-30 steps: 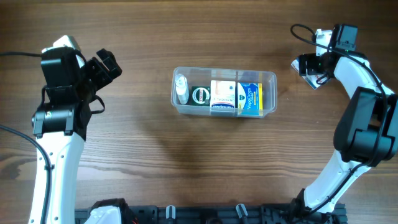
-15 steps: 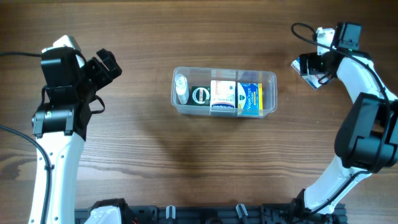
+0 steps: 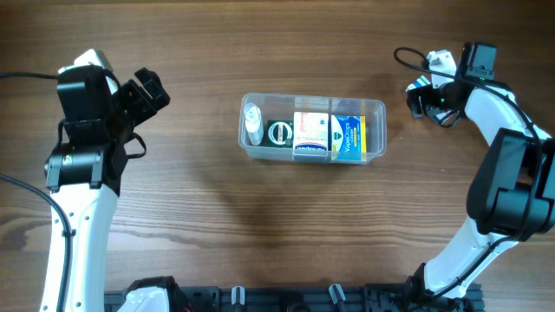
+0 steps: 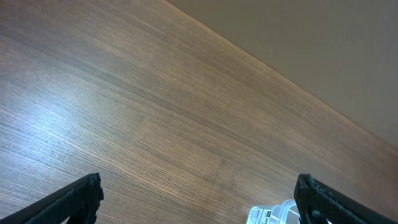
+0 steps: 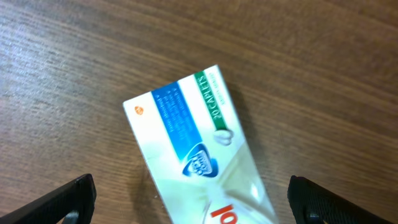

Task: Pack container
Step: 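Move the right gripper to the white Optizorb box and grasp it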

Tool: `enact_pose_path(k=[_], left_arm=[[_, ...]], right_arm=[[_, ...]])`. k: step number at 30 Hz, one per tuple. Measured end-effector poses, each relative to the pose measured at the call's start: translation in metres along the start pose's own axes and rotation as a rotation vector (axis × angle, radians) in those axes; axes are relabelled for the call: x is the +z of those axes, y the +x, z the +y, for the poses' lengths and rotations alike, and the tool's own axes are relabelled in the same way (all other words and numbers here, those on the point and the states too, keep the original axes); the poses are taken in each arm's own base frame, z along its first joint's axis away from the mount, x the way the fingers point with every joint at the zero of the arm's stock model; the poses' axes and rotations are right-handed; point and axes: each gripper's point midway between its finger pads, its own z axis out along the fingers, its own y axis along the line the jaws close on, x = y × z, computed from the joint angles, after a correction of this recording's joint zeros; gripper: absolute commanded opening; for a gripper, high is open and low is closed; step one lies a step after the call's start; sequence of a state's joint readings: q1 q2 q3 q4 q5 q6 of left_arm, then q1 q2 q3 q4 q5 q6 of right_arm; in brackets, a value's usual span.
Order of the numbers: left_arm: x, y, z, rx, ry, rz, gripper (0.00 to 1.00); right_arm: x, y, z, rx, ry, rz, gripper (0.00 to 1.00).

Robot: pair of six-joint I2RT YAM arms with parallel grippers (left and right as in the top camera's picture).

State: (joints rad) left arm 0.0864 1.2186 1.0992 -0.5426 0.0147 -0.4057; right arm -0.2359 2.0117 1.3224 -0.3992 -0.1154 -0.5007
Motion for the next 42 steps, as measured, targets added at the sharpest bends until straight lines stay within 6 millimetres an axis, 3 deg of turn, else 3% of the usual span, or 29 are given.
enact_pose_path(k=[4,10,16,26,27,32,42], left_arm=[[0.0,0.0,0.0,0.0,0.0,0.0,1.0],[0.0,0.0,0.0,0.0,0.0,0.0,1.0],[0.0,0.0,0.0,0.0,0.0,0.0,1.0],[0.0,0.0,0.0,0.0,0.0,0.0,1.0],[0.0,0.0,0.0,0.0,0.0,0.0,1.0],[0.0,0.0,0.0,0.0,0.0,0.0,1.0],[0.0,0.0,0.0,0.0,0.0,0.0,1.0]], right_arm=[[0.001,-0.005,-0.009,0.015,0.023,-0.027,1.0],[0.011,0.004,-0.012,0.045,0.038,0.004,0.98],[0.012,0.006,-0.012,0.066,0.043,0.011,0.74],[0.016,0.009,-0.011,0.103,0.039,0.02,0.7],[0.016,0.009,-0.011,0.103,0.039,0.02,0.6],[0.016,0.011,-0.011,0.118,0.039,0.027,0.34],[0.012,0.011,-0.01,0.122,0.038,0.032,0.42]])
